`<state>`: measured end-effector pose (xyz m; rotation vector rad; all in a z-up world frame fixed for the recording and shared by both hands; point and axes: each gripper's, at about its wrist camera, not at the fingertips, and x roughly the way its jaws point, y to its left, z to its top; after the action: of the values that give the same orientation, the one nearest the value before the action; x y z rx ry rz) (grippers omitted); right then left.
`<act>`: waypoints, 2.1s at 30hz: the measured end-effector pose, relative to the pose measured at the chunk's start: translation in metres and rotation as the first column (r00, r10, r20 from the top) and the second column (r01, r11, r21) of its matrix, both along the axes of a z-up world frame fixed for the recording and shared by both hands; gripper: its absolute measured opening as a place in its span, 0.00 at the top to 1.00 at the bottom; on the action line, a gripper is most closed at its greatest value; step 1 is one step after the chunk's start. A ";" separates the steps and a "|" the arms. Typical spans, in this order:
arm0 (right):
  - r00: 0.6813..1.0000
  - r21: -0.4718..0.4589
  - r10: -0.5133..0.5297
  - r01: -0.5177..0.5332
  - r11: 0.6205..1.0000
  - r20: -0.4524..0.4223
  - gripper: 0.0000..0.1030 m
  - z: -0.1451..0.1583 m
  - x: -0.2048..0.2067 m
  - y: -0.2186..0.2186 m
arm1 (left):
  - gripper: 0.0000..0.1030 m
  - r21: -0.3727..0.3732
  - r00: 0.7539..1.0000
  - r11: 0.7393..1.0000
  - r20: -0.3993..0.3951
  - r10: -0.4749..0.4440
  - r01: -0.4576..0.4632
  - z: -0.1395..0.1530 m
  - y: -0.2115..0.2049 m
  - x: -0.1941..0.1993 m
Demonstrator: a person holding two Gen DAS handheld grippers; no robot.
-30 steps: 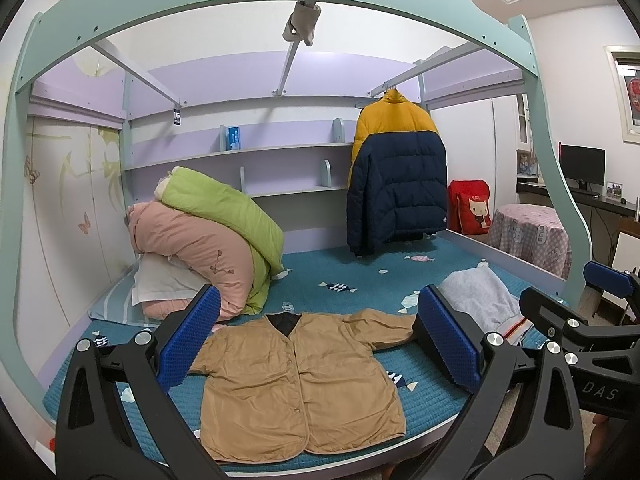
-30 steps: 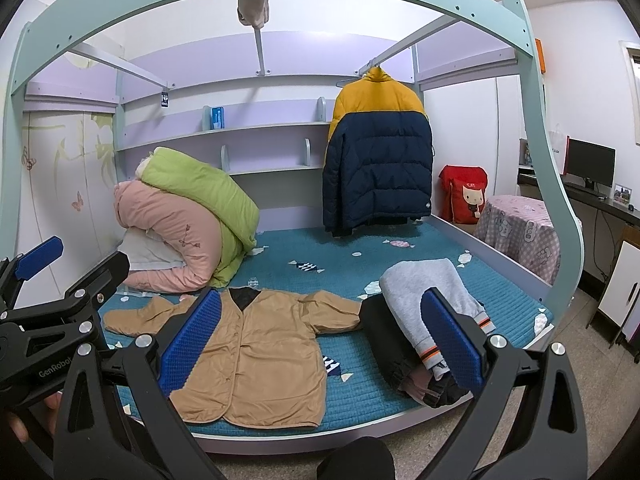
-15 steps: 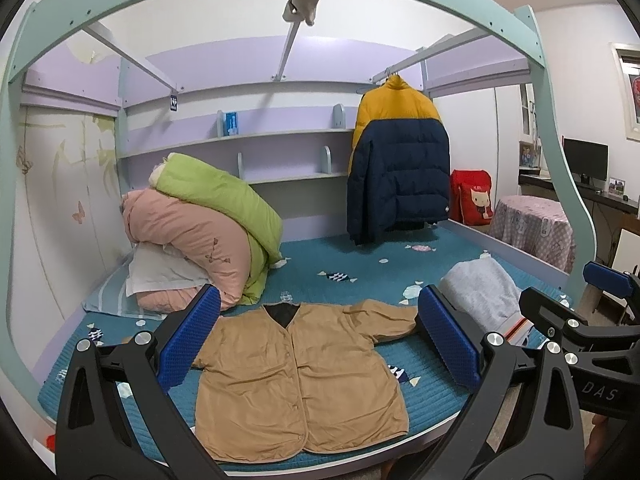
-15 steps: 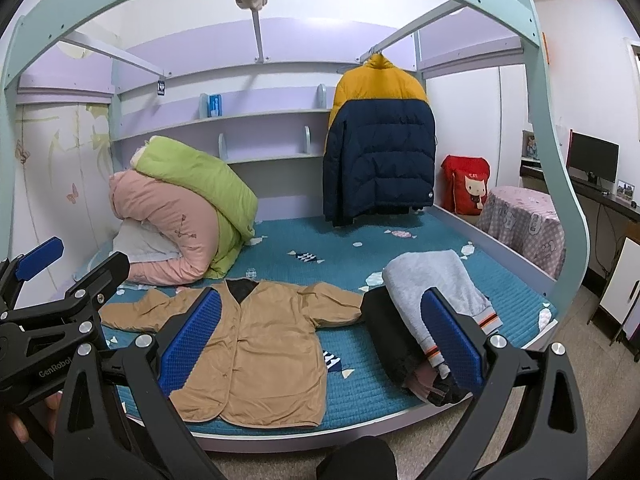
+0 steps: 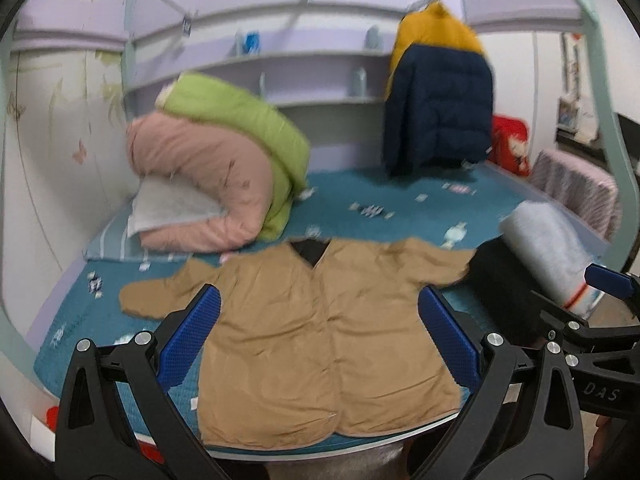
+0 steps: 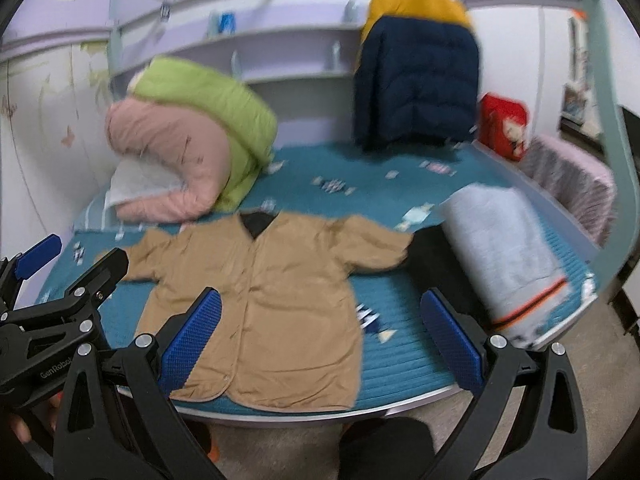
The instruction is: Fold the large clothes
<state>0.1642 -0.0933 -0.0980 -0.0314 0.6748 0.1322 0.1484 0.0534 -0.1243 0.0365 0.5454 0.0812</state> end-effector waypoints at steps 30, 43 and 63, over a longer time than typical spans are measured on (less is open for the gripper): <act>0.880 0.025 0.304 -0.317 0.948 -0.365 0.07 -0.225 0.237 0.232 | 0.05 -0.380 0.693 0.589 -0.512 0.508 -0.713 -0.284 0.557 0.197; 0.895 -0.015 0.282 -0.306 0.952 -0.347 0.07 -0.243 0.260 0.244 | 0.31 -0.382 0.645 0.524 -0.535 0.546 -0.761 -0.299 0.585 0.222; 0.812 0.214 0.423 -0.365 0.906 -0.403 0.73 -0.263 0.314 0.316 | 0.85 -0.555 0.915 0.741 -0.101 0.390 -0.377 -0.188 0.518 0.168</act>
<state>0.4787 0.2223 -0.3611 -0.0189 1.1120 0.6017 0.3167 0.5713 -0.3120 -0.6691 0.5308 0.3229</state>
